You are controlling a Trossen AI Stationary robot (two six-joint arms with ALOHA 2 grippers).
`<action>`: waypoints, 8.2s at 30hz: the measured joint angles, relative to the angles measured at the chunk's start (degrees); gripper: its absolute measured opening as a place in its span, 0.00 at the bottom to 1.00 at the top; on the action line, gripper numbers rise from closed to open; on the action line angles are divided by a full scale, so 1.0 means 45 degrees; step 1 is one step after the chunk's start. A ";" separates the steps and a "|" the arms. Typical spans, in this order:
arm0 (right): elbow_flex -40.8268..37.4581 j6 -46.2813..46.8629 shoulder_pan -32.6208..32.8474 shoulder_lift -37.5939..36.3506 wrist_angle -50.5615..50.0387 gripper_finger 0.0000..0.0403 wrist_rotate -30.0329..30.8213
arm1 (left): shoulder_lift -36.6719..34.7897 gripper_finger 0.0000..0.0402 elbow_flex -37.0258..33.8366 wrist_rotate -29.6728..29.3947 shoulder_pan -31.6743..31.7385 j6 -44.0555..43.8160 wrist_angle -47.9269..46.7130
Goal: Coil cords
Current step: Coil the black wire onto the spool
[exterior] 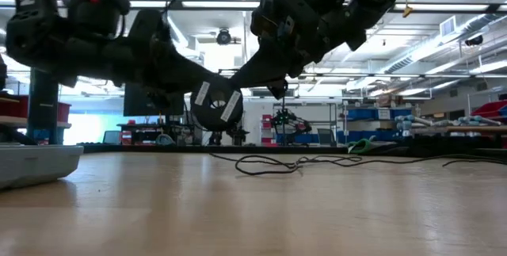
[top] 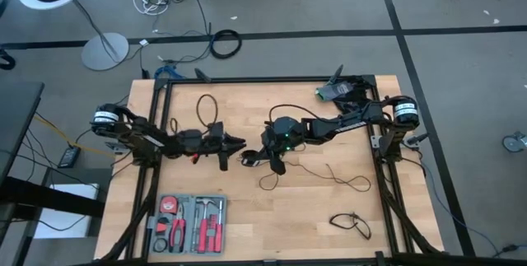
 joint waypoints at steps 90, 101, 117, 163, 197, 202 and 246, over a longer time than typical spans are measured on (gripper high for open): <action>-0.8021 -0.0692 0.2292 -0.7511 0.4976 0.00 0.5195 | 0.0000 0.22 0.6305 0.3060 0.1374 0.3628 -0.6609; -0.8021 -0.0781 0.2282 -0.7506 0.5355 0.00 0.5179 | 0.0255 0.22 0.6312 0.3909 0.1026 0.3994 -0.6369; -0.8021 -0.0785 0.2282 -0.7506 0.5348 0.00 0.5118 | 0.0996 0.22 0.7214 0.3797 0.0864 0.3983 -0.7688; -0.8021 -0.0394 0.1708 -0.7511 0.6529 0.06 0.5508 | 0.0981 0.00 0.7204 0.2748 0.0577 0.3957 -0.7147; -0.5981 -0.0026 -0.0148 -0.5483 0.4191 0.25 0.3927 | 0.0976 0.00 0.4028 -0.0180 0.0592 0.2317 -0.3490; -0.5991 0.0756 0.0050 -0.6100 0.2162 0.25 0.4114 | 0.0976 0.00 0.4017 -0.1460 0.0630 0.2326 -0.3294; -0.7280 0.3342 0.3440 -0.0913 0.9582 0.01 0.9081 | 0.0083 0.00 0.4377 -0.0237 0.0895 0.3166 -0.3484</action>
